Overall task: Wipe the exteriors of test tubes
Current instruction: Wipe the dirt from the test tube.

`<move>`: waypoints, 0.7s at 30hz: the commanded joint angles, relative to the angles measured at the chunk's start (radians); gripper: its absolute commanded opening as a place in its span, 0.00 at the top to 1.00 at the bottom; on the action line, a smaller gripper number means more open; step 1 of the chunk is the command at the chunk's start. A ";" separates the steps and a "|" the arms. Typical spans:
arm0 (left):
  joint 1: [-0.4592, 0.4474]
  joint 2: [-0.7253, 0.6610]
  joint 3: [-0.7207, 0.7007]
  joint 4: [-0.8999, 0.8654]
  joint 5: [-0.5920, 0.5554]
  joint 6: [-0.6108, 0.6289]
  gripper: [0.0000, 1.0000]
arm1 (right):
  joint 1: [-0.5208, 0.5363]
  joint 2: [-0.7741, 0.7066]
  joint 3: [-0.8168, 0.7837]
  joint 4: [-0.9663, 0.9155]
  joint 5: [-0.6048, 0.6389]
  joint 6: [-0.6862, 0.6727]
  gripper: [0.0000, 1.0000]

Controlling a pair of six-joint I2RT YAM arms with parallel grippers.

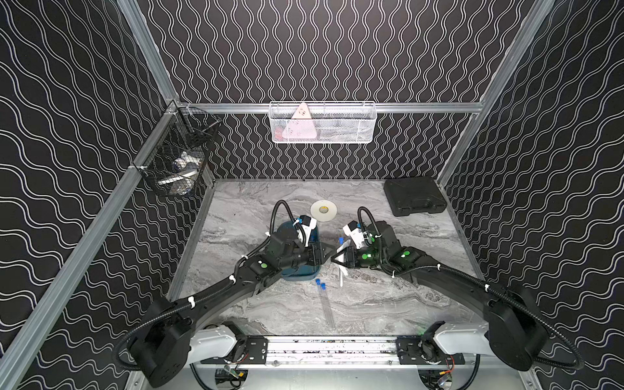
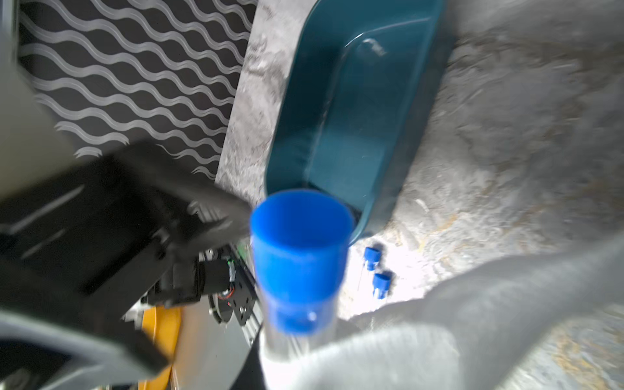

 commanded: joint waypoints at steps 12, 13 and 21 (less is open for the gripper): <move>0.002 0.057 -0.006 0.173 0.053 -0.082 0.55 | 0.057 0.004 0.007 -0.022 0.011 -0.055 0.84; 0.001 0.057 -0.011 0.175 0.050 -0.084 0.58 | 0.058 0.002 0.007 -0.020 0.012 -0.055 0.84; 0.001 0.075 -0.030 0.246 0.054 -0.121 0.80 | 0.066 0.002 0.007 -0.024 0.020 -0.061 0.84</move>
